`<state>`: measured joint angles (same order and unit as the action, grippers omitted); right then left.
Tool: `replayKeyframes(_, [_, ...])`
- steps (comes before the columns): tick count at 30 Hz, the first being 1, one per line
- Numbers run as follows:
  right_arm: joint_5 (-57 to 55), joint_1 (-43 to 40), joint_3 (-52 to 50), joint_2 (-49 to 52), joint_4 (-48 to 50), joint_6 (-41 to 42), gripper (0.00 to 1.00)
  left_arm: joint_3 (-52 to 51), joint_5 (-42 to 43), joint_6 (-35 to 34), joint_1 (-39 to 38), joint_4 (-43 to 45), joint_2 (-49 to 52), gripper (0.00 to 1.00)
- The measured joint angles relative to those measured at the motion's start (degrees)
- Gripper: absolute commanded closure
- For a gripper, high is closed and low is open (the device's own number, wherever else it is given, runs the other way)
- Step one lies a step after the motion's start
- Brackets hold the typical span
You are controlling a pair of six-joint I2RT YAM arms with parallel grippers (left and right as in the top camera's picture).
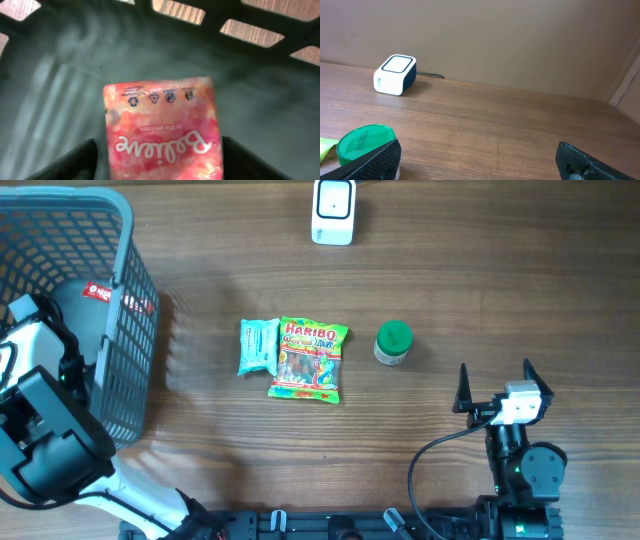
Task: Scan the item barcode
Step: 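Reach into the basket and grasp the small red packet, left gripper, then carry the red packet out and set it right of the Haribo bag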
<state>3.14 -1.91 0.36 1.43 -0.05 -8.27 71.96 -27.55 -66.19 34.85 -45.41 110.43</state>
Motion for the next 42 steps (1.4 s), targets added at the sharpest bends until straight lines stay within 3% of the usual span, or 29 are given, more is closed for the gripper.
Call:
replayKeyframes(7, [0.00,0.00,0.00,0.00,0.00,0.00,0.00,-0.24,-0.46,2.73,0.04,-2.10,-2.38,0.63])
replayKeyframes(12, [0.00,0.00,0.00,0.00,0.00,0.00,0.00,-0.35,1.68,4.52,0.04,-3.48,-21.35,0.64])
replayKeyframes(16, [0.00,0.00,0.00,0.00,0.00,0.00,0.00,-0.39,12.72,7.23,-1.18,-3.43,-42.75,0.63])
replayKeyframes(19, [0.00,0.00,0.00,0.00,0.00,0.00,0.00,-0.35,25.03,7.21,-9.92,-2.27,-55.52,0.62])
replayKeyframes(21, [0.00,0.00,0.00,0.00,0.00,0.00,0.00,-0.33,31.10,6.45,-21.24,-1.81,-58.27,0.62])
replayKeyframes(24, [0.00,0.00,0.00,0.00,0.00,0.00,0.00,-0.31,32.46,5.66,-38.03,-0.74,-54.88,0.60])
replayKeyframes(27, [-0.02,0.00,0.00,0.00,-0.02,0.00,0.00,-0.22,31.63,5.49,-57.20,1.25,-41.53,0.60])
replayKeyframes(31, [-0.20,0.11,0.00,0.00,-0.02,0.00,0.00,-0.31,32.20,3.23,-71.69,5.90,-20.04,0.59])
replayKeyframes(35, [-0.20,0.11,0.00,0.00,0.00,0.00,0.00,-0.35,35.87,-0.79,-79.52,9.94,-6.67,0.55])
replayKeyframes(38, [-0.20,0.11,0.00,0.00,0.00,0.00,0.00,-0.35,36.48,-4.42,-82.47,10.01,-1.60,0.12])
replayKeyframes(39, [-0.20,0.11,0.00,0.00,0.00,0.00,0.00,-0.35,36.46,-5.03,-82.86,9.94,-1.51,0.02])
replayKeyframes(42, [-0.20,0.11,0.00,0.00,0.00,0.00,0.00,-0.35,36.15,-5.73,-83.23,9.07,-1.68,0.00])
